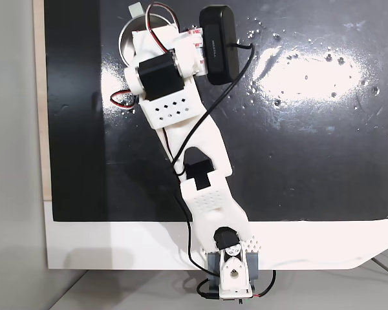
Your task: Grasp a cube and put it in the cup.
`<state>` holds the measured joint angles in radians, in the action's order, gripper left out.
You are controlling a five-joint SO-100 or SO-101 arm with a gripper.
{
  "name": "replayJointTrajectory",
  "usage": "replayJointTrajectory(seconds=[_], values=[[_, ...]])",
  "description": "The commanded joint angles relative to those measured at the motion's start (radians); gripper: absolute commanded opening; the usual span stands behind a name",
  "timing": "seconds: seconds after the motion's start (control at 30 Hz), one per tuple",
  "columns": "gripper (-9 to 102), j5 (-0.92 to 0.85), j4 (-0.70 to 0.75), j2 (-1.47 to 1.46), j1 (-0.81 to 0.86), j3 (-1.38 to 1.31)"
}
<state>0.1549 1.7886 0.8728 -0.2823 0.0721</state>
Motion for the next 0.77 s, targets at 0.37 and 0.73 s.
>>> replayJointTrajectory(seconds=[0.37, 0.73], values=[[26, -0.009, -0.006, 0.048, -0.035, -0.072], [25, -0.032, 0.0, 0.069, -0.055, -0.072]])
